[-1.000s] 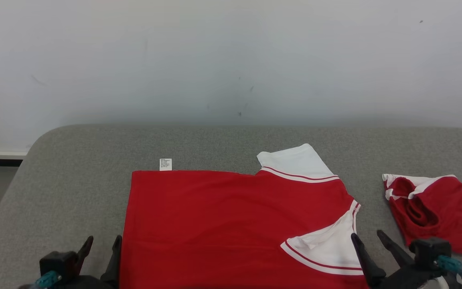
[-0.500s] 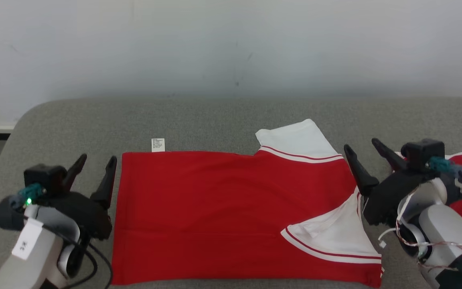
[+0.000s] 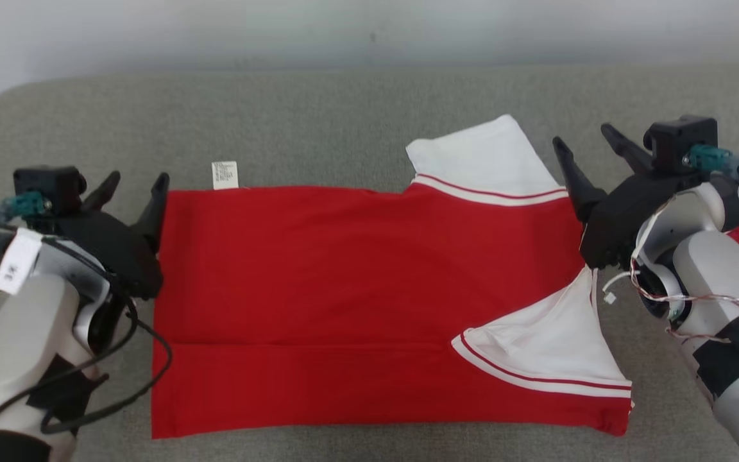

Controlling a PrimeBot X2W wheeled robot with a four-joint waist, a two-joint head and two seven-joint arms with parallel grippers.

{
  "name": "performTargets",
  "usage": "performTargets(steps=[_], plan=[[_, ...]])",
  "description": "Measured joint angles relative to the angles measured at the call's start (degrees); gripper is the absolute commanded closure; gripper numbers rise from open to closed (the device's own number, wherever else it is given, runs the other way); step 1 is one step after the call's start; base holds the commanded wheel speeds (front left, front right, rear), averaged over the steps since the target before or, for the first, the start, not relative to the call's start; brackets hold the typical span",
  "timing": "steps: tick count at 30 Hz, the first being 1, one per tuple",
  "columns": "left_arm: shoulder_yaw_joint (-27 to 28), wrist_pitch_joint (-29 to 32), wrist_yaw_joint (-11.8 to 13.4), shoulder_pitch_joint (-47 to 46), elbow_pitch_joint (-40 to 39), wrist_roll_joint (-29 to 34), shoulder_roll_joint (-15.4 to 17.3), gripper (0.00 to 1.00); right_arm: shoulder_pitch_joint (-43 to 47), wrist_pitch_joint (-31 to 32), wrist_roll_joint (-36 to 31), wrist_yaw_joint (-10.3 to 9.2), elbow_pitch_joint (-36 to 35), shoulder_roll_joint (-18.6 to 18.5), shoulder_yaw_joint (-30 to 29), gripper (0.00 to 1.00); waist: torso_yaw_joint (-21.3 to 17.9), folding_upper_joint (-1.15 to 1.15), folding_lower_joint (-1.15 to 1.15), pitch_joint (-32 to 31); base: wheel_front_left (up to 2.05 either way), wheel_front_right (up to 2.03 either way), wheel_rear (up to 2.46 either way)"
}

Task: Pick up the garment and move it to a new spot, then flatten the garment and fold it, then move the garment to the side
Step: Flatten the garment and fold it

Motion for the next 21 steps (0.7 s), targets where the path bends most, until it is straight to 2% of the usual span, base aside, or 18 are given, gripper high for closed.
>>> performTargets(steps=[10, 21], plan=[[0.5, 1.3, -0.9, -3.7, 8.3, -1.5, 1.2, 0.00, -3.9, -0.3, -1.0, 1.25, 3.6, 1.6, 1.2, 0.00, -1.8, 0.01, -0.01, 5.7, 0.00, 0.00, 0.00], [0.5, 2.0, -1.4, -5.9, 14.3, -2.4, 0.5, 0.00, -4.4, -2.2, -1.7, 2.20, 5.4, 1.6, 1.9, 0.00, -5.2, 0.00, -0.02, 8.3, 0.00, 0.00, 0.00]])
